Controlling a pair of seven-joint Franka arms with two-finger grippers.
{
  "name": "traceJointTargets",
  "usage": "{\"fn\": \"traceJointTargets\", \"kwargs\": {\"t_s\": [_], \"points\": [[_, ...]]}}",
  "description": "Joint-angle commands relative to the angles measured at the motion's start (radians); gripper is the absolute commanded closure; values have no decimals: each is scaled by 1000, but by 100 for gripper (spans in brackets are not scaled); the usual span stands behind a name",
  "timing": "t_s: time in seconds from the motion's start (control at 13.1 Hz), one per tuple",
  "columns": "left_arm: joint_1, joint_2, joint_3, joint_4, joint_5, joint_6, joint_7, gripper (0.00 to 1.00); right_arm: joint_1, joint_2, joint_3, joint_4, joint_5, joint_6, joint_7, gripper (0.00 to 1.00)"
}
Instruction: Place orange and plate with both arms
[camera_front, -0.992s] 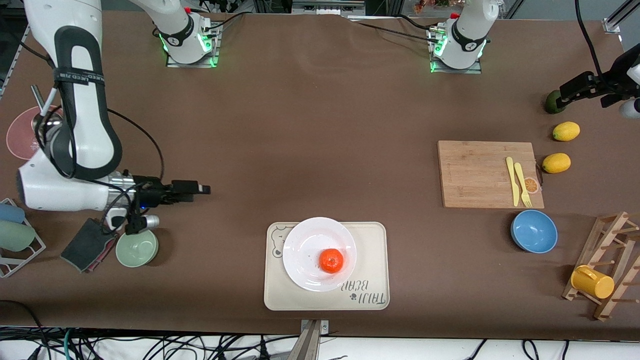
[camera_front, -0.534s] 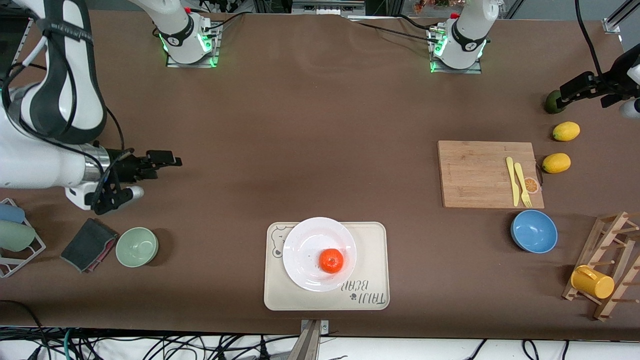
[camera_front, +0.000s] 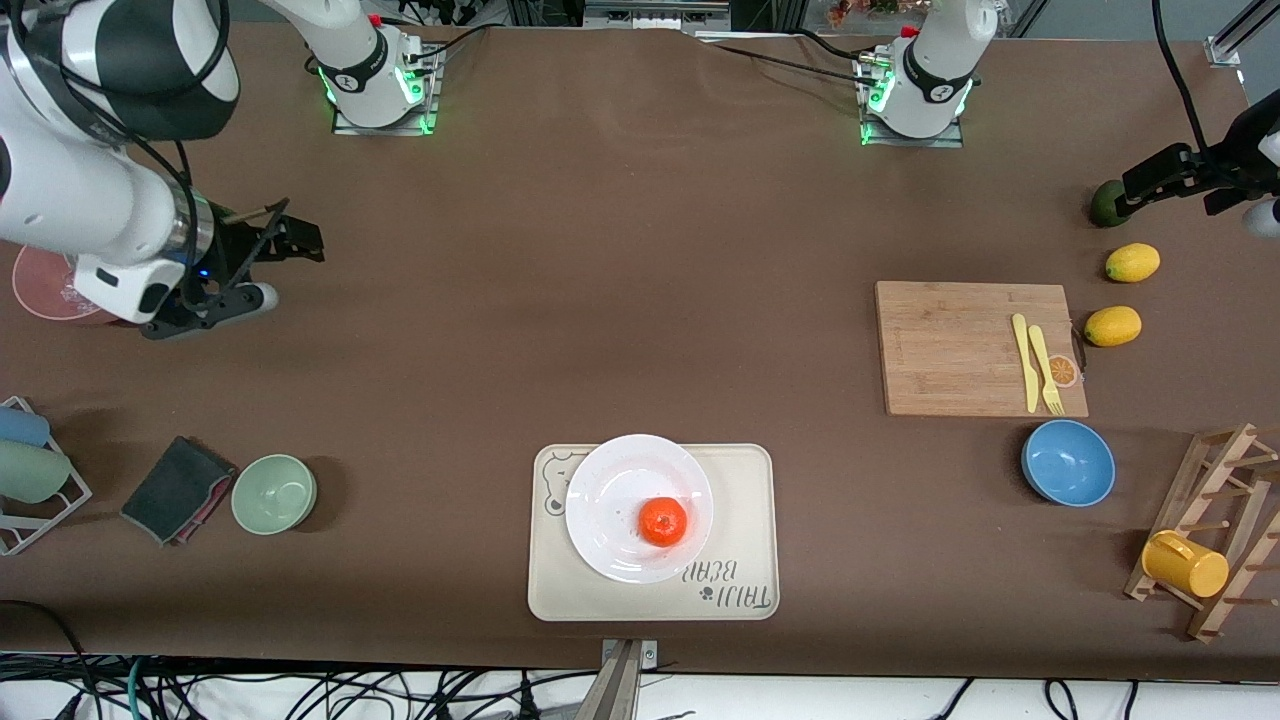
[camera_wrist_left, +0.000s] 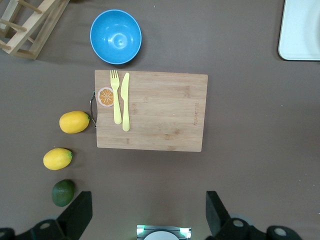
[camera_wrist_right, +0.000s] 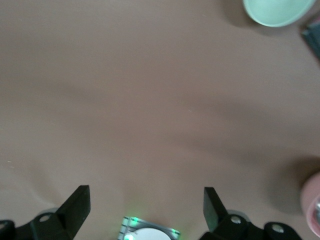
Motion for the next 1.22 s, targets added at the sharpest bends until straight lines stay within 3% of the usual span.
{"fn": "traceJointTargets", "kwargs": {"t_s": [0.0, 0.23, 0.46, 1.14], "points": [[7, -6, -2, -4, -15, 8, 0, 0, -58, -52, 15, -28, -35, -12, 13, 0], [7, -6, -2, -4, -15, 8, 0, 0, -81, -61, 15, -11, -47, -41, 6, 0], [7, -6, -2, -4, -15, 8, 0, 0, -102, -94, 17, 6, -113, -27, 21, 0], [3, -4, -7, -2, -15, 8, 0, 0, -153, -120, 22, 12, -35, -14, 105, 0]]}}
